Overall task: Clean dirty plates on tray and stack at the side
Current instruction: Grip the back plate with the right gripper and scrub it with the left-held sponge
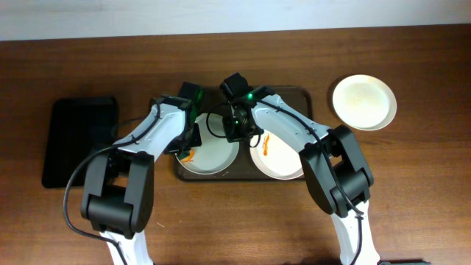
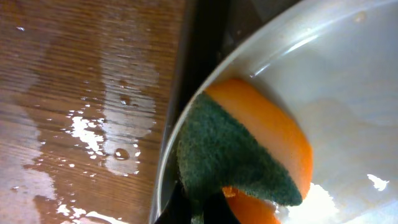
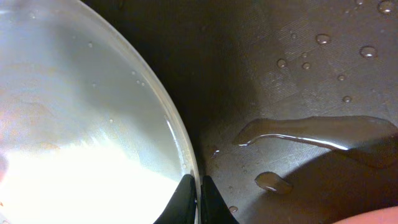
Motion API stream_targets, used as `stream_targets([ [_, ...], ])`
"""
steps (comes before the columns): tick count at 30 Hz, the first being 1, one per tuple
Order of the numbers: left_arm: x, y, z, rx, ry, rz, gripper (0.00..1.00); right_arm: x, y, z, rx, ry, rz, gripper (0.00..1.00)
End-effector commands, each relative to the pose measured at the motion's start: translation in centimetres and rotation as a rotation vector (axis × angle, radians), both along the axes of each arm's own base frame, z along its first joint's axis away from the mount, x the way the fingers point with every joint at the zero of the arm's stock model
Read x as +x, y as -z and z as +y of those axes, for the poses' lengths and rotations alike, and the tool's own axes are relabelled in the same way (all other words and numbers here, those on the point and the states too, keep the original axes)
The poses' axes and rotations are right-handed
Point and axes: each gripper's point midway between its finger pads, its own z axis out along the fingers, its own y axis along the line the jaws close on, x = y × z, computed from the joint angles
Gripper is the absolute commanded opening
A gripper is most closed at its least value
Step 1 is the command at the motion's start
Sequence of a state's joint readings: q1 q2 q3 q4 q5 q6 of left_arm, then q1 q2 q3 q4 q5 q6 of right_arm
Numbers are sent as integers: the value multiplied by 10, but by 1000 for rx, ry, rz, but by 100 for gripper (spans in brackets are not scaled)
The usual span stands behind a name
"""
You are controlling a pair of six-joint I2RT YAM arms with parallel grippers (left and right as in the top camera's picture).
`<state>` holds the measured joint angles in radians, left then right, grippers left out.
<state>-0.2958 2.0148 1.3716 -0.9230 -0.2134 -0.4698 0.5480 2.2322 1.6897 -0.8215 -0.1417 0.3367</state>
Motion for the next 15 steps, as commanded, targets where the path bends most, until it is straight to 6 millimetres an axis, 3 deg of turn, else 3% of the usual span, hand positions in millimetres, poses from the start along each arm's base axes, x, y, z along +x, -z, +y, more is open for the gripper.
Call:
stream_targets([
  [1,21,-24,37,203,-34,-48,0,-12,20,-12,-71,-2,38,4],
  [3,40,-53,26,155,-39,-93,0,-12,20,-13,-71,-2,38,4],
  [4,44,-56,12,76,-37,-94,0,-12,20,-13,-71,-2,38,4],
  [7,41,-45,-56,-304,104,-38,0,-10,19,-11,-65,18,34,4],
  [8,36,-41,-62,-344,105,-20,0,-11,19,-11,-65,18,34,4],
  [13,-4,4,-55,-341,78,93,0,-10,19,-12,-68,18,33,4],
  [15,-15,20,-41,-273,72,109,0,-8,19,-16,-68,29,34,4],
])
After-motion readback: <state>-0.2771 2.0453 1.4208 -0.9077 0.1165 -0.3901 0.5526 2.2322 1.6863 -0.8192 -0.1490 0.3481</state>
